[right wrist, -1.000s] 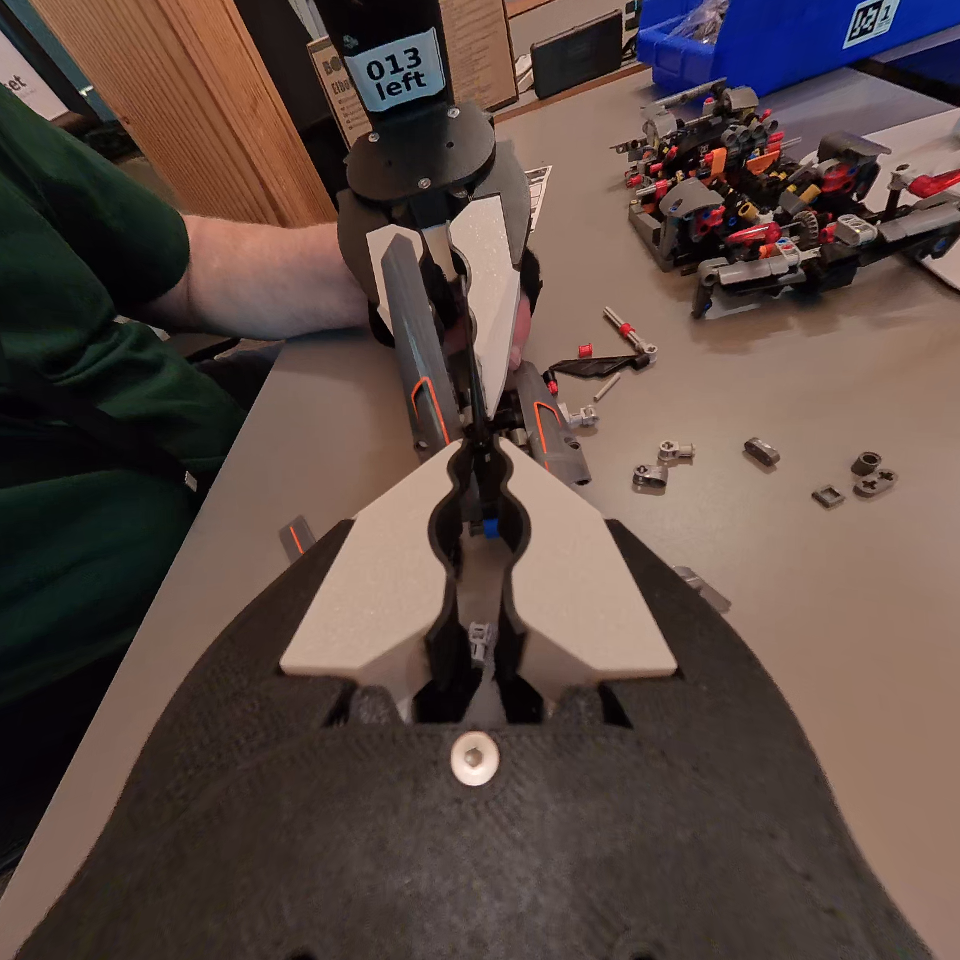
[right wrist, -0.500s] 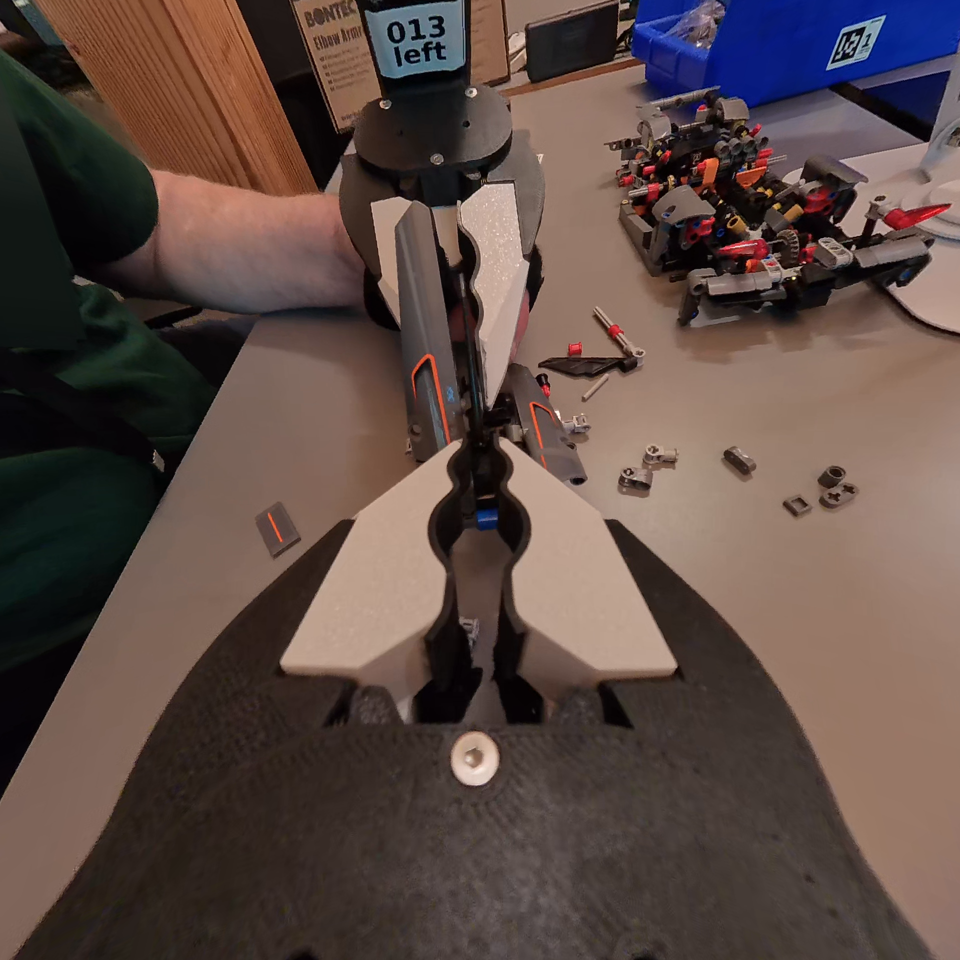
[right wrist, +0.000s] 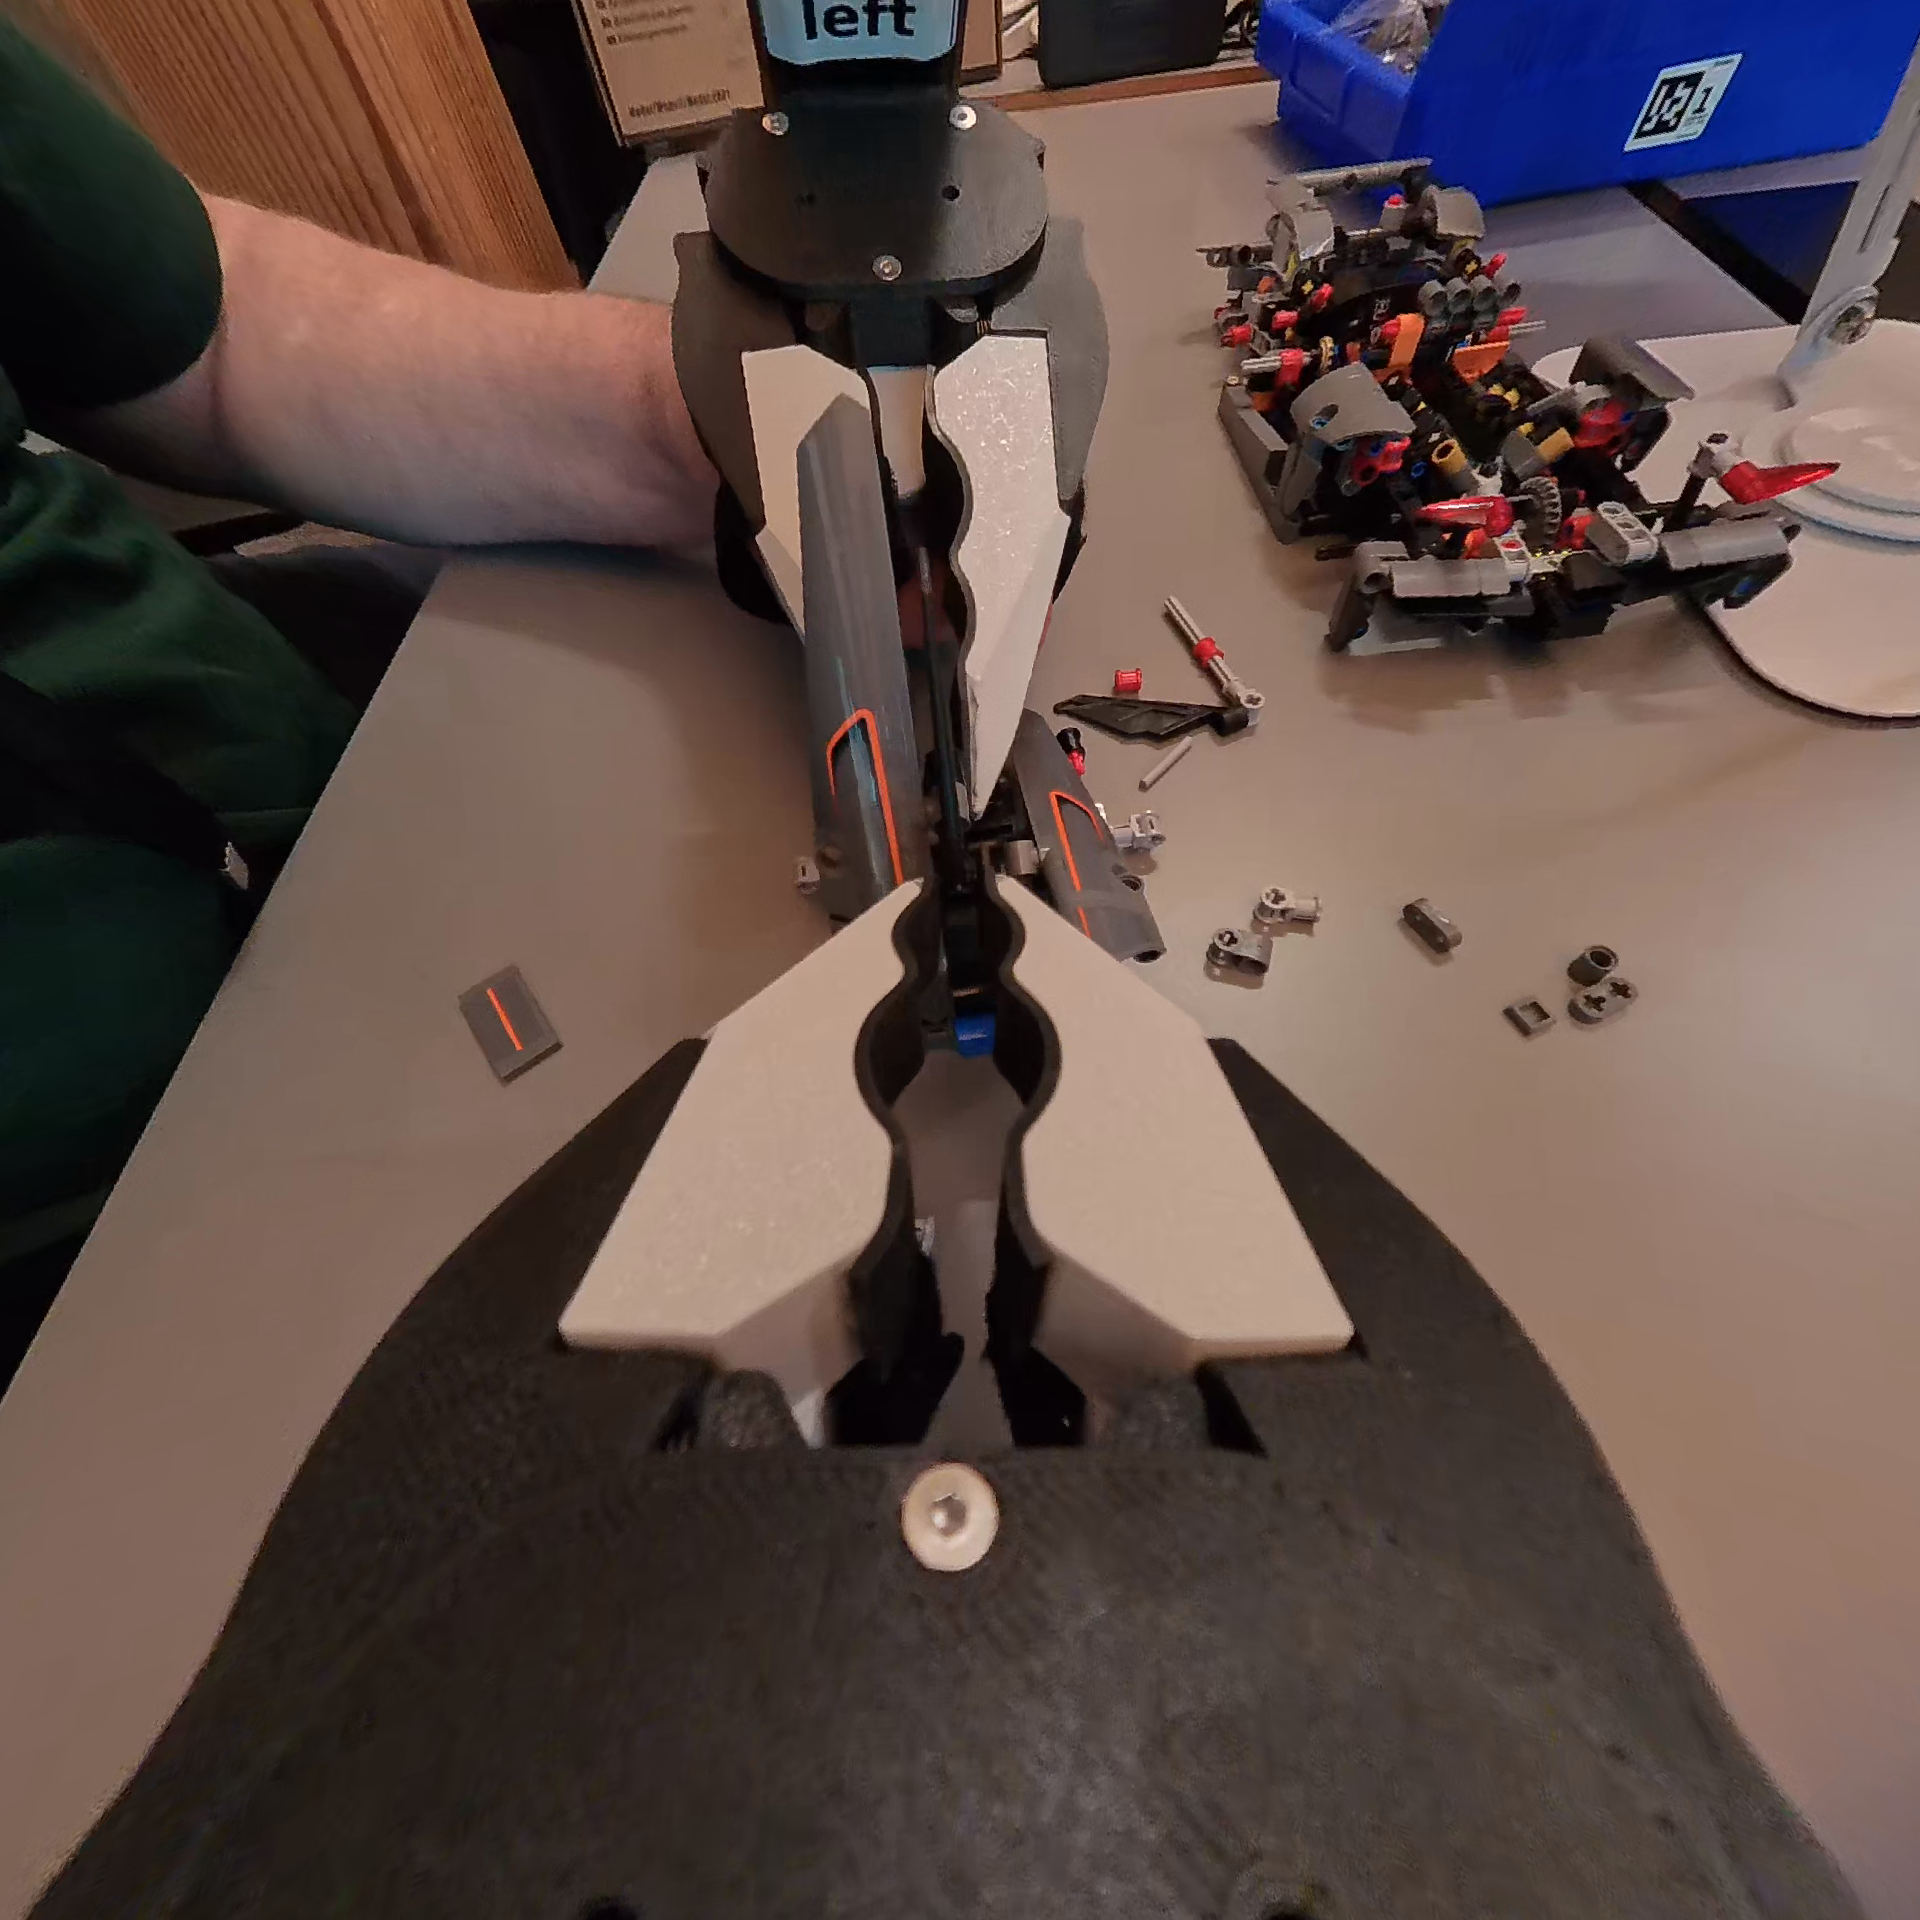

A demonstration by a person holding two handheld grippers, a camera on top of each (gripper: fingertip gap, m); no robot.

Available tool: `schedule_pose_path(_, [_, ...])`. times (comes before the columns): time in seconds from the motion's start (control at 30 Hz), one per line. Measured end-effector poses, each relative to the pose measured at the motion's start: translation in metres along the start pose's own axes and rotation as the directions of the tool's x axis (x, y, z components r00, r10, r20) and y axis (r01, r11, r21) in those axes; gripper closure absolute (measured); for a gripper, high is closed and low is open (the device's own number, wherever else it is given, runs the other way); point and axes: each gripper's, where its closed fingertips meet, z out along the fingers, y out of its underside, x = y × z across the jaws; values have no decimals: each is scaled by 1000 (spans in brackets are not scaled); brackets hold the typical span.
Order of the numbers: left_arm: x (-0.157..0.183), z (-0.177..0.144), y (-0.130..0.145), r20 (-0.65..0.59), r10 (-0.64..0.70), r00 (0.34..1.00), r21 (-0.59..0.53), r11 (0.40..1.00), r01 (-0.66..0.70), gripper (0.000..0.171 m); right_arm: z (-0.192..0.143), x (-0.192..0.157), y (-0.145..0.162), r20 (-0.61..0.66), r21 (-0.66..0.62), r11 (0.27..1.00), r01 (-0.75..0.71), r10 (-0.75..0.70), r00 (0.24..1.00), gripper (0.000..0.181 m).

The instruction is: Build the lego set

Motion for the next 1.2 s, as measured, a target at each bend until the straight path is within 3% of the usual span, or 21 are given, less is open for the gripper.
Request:
schedule_pose_path(0.13, [-1,1,0,1,-3,1000,-1,1000,3,166,-2,0,-3,-17,1,1000,21,-21,1000,177])
schedule_pose_path(0.4, [-2,2,6,0,2,1000,-44,999,-2,166,2,3,4,-52,-122,991,51,-58,997,177])
schedule_pose_path(0.8, [-4,2,6,41,100,994,-84,992,-96,166,3,1,6,37,-136,981,-138,144,989,177])
schedule_pose_path(1.2, [-4,3,10,33,118,993,-132,985,-112,166,6,0,10,41,-186,981,-63,71,997,177])
